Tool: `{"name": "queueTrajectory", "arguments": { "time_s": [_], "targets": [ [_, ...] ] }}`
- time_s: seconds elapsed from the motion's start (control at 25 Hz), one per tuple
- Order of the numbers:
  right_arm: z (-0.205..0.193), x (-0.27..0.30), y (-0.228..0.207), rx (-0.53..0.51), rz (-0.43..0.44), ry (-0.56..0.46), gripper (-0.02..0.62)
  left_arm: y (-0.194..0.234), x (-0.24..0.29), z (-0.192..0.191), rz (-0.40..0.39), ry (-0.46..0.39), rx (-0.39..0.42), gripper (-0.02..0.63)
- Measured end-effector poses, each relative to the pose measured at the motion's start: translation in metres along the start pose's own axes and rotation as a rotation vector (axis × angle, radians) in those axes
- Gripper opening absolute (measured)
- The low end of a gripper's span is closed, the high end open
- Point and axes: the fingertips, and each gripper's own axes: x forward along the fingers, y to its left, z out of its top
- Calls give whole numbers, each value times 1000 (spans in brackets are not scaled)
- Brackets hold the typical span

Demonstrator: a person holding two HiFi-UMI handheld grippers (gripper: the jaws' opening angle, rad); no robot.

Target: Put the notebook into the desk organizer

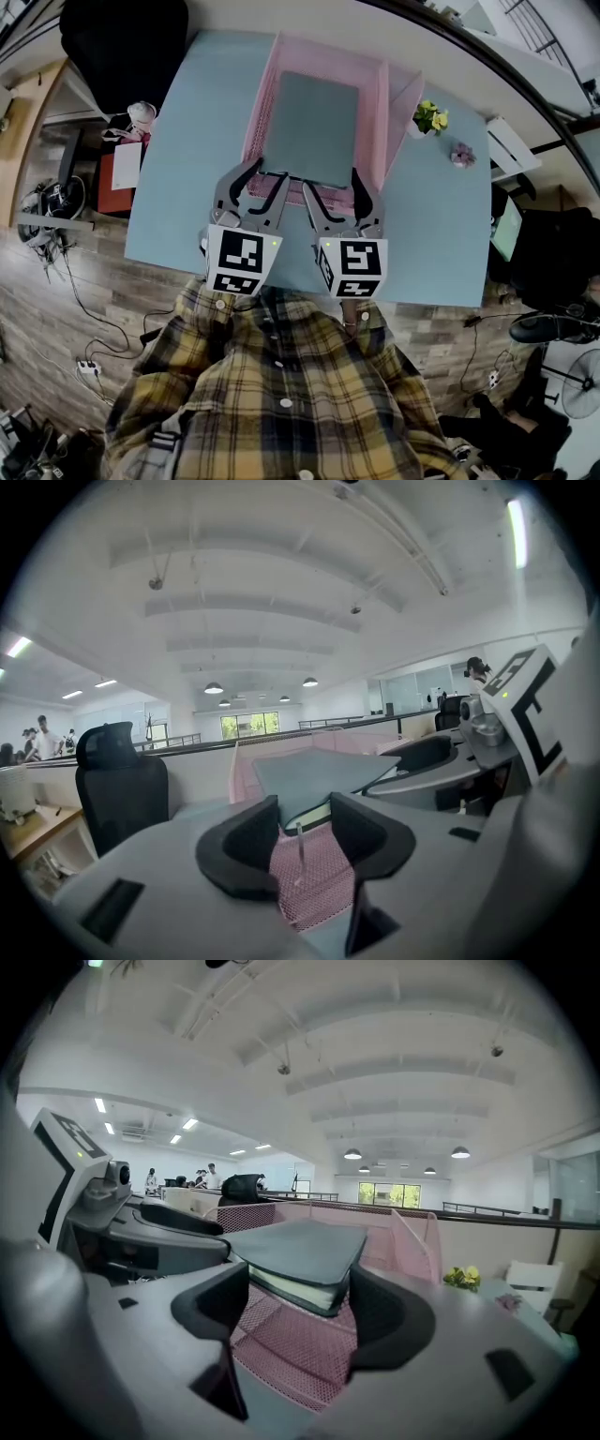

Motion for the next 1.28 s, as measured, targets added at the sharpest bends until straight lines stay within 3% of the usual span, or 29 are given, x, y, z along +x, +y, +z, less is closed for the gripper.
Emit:
{"name": "queueTrajectory", "arguments": {
  "time_s": [0.64, 1.08, 1.28],
  "targets": [
    [4, 2, 2, 26, 32, -22, 342, 3, -3, 0, 35, -35, -8, 173],
    [14, -31, -2, 49, 47, -76, 342, -7, -31, 11, 23, -86, -32, 173],
    [19, -53, -4, 80, 79, -98, 341, -20, -47, 18, -19, -113, -53, 173]
  ]
}}
